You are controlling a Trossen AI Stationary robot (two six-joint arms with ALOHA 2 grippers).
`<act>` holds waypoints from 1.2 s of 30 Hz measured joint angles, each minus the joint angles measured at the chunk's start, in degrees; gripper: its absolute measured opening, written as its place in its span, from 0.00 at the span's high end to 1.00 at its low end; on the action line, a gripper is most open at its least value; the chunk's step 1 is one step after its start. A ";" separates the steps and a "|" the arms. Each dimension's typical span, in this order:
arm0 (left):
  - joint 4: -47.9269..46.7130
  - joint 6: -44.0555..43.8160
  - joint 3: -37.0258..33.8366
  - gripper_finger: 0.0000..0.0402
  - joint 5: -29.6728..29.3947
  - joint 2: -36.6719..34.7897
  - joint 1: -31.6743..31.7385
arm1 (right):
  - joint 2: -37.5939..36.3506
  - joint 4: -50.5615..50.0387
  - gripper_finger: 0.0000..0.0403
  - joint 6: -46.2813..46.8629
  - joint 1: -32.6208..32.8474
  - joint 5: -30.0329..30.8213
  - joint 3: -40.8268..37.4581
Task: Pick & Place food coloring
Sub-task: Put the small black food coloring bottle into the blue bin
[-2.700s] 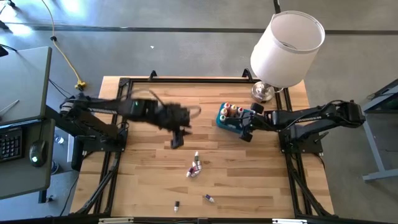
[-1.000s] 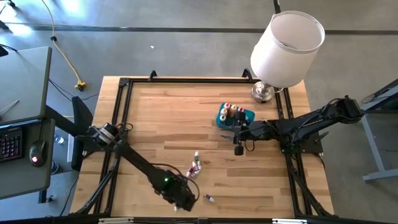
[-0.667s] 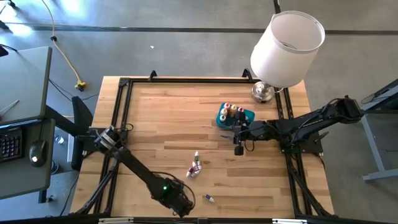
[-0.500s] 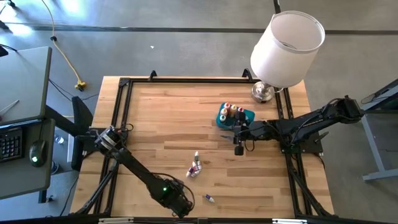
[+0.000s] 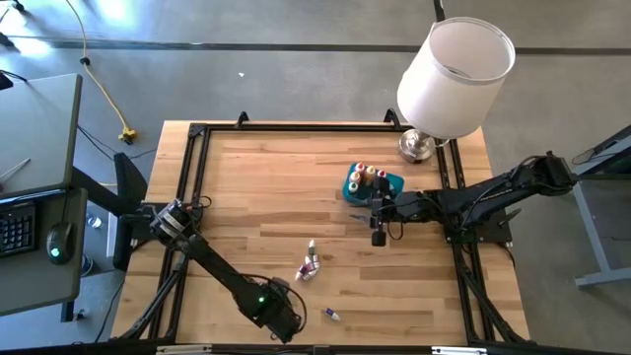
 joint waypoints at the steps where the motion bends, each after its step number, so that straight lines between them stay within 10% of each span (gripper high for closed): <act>1: 0.10 -0.01 0.00 0.72 0.02 0.00 0.00 | 0.00 0.00 0.72 0.00 0.00 0.00 0.00; 18: -1.10 19.45 -0.04 0.87 -7.63 -2.05 7.42 | 0.00 -0.11 0.72 4.07 10.63 3.62 0.00; 31: 7.68 67.54 6.26 0.87 -13.20 -5.18 28.37 | 0.13 -20.77 0.72 36.83 29.50 14.20 -0.21; 36: 25.64 89.93 7.89 0.87 -11.31 -5.29 35.19 | 0.63 -29.45 0.72 53.55 33.93 16.24 -1.54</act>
